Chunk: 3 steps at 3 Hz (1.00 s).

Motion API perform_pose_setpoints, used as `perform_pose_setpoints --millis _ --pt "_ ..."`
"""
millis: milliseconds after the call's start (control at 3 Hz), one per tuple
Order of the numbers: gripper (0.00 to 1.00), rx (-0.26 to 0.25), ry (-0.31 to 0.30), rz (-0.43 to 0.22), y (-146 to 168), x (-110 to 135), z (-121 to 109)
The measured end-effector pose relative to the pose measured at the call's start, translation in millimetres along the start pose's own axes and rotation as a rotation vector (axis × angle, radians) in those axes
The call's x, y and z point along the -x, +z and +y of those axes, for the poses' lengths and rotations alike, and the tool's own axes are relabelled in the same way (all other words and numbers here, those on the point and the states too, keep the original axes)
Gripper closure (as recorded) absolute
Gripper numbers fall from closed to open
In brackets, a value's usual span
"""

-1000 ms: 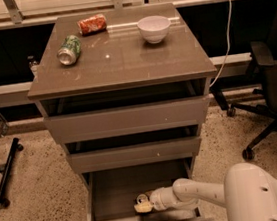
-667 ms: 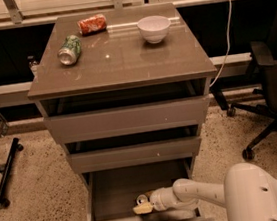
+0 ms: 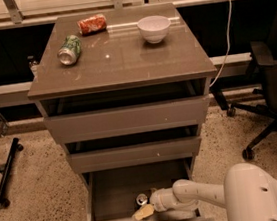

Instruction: Pick pepsi can from bottom drawer and place on counter

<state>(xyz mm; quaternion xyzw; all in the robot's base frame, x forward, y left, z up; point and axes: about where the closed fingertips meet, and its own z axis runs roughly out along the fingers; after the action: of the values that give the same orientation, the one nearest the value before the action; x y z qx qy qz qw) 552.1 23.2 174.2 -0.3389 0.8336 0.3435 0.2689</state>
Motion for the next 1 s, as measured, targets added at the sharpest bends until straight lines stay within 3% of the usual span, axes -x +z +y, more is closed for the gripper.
perform_pose_setpoints --millis 667,1000 --pt "0.00 -0.018 -0.056 -0.028 8.0 0.2 3.6" --pt "0.14 -0.017 -0.083 -0.043 10.1 0.9 5.9"
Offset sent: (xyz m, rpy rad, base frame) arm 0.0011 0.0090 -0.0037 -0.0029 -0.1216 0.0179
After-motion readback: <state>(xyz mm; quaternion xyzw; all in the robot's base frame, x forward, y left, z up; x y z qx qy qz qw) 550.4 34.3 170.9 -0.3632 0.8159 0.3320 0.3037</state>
